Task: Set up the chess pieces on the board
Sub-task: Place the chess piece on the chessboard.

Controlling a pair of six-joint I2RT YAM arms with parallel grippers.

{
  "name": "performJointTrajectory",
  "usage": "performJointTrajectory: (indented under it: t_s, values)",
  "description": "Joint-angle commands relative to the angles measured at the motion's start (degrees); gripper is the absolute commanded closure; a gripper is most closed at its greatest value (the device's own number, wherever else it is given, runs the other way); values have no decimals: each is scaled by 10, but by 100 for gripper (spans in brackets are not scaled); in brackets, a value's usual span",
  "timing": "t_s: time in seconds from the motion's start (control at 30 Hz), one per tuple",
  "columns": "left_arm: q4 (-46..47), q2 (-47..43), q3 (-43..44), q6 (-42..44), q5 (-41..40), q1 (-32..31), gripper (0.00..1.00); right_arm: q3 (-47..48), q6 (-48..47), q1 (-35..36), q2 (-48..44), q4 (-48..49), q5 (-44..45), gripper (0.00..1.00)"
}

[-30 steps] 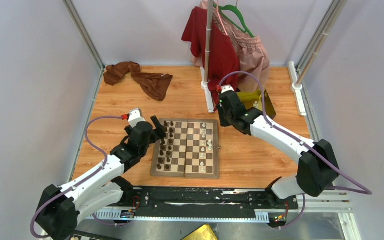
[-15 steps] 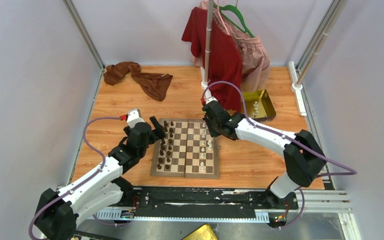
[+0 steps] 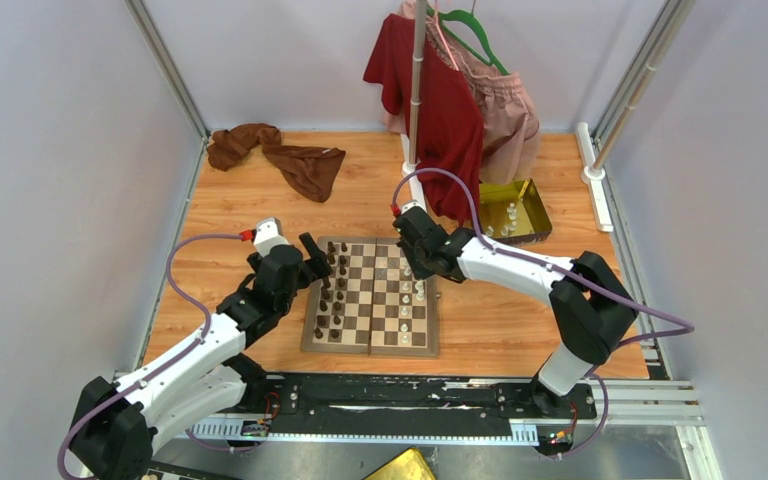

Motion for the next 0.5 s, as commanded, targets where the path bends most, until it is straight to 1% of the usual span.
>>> performJointTrajectory:
  t_s: [0.0,0.47]
  values:
    - [3,-3,-5,-3,-9,4,0,20,7,9,9,0,1,100]
    - [10,2,-9,-2,-10,3,0,22,6,11,18,11,-5,100]
